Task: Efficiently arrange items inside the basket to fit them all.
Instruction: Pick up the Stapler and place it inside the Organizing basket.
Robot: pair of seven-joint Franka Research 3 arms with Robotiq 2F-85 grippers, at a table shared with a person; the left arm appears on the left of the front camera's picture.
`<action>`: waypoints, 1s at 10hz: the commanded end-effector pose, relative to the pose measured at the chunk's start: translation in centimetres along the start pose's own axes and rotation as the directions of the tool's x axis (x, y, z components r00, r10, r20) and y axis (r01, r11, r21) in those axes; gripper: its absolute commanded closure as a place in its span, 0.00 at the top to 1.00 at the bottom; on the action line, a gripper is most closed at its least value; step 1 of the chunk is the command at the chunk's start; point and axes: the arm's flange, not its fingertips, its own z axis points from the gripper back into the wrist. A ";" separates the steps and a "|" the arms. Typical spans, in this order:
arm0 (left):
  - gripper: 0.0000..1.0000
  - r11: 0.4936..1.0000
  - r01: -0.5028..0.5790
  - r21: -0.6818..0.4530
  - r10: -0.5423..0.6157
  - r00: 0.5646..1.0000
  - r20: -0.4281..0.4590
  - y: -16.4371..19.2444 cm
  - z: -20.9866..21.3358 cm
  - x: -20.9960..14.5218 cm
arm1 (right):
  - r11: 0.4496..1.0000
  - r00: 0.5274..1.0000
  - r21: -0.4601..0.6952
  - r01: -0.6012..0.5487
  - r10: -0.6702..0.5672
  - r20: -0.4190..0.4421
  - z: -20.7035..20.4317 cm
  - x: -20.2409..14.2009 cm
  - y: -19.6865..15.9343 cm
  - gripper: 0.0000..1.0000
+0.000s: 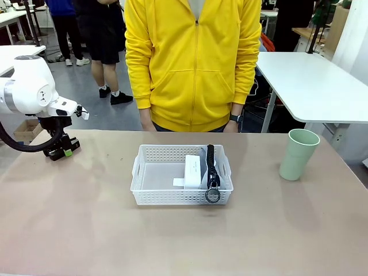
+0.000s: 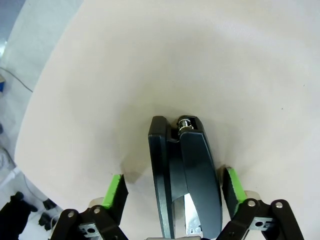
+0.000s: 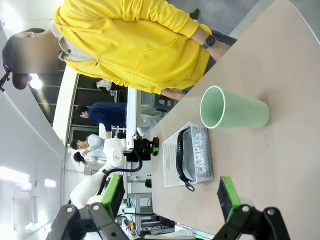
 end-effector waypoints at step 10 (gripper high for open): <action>0.00 0.987 -0.059 -0.147 0.063 0.998 0.022 1.2 2.3 -1.8 | 0.999 1.000 0.026 -0.025 0.025 0.009 -0.1 0.2 0.0 1.00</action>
